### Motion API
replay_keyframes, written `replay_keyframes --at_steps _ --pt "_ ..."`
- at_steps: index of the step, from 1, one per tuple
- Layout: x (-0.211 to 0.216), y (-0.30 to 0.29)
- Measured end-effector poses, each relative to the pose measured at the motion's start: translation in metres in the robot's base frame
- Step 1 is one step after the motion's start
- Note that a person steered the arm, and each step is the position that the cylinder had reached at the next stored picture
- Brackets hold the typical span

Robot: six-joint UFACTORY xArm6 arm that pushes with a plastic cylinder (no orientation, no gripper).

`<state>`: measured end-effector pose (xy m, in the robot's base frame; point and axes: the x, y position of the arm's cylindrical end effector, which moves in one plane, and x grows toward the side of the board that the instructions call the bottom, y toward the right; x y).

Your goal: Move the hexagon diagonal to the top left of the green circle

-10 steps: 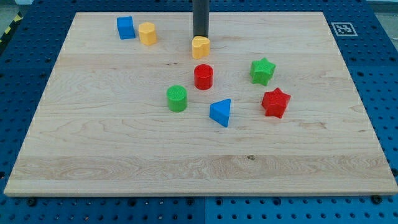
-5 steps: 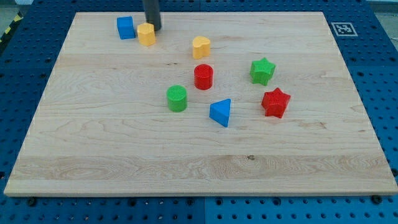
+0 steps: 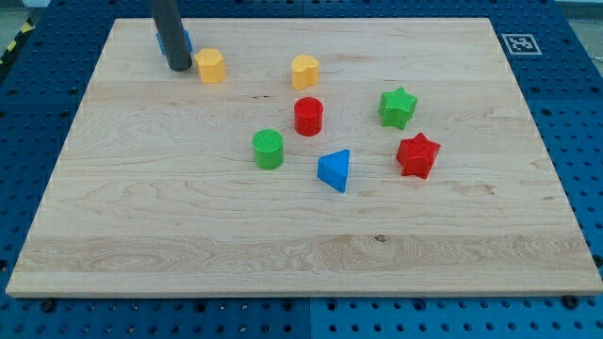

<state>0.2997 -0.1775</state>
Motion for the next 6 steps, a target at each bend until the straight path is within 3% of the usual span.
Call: replay_keyframes --at_steps 2,3,6 --pt "-0.006 -0.002" --pt "-0.029 0.000" --pt "-0.012 0.041"
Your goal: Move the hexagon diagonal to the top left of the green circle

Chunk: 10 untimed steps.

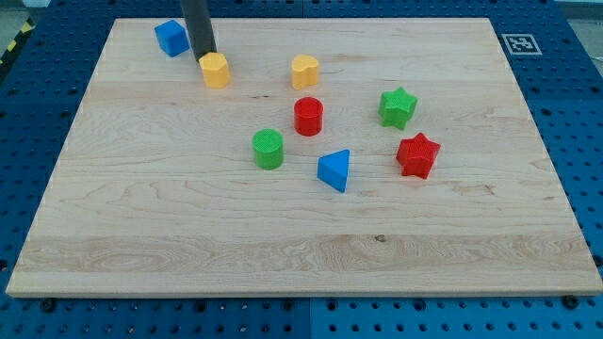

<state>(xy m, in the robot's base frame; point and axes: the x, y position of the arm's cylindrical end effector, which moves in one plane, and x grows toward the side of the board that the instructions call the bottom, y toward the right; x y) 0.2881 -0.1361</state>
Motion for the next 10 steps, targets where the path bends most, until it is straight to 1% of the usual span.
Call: replay_keyframes --at_steps 1,2,3,5,6,7,8,9,10 --pt "0.010 0.019" --pt "0.020 0.023" --pt "0.025 0.023" --pt "0.058 0.024" --pt "0.059 0.023" --pt "0.046 0.000" --pt "0.015 -0.038" --pt "-0.018 -0.089" --pt "-0.037 -0.121"
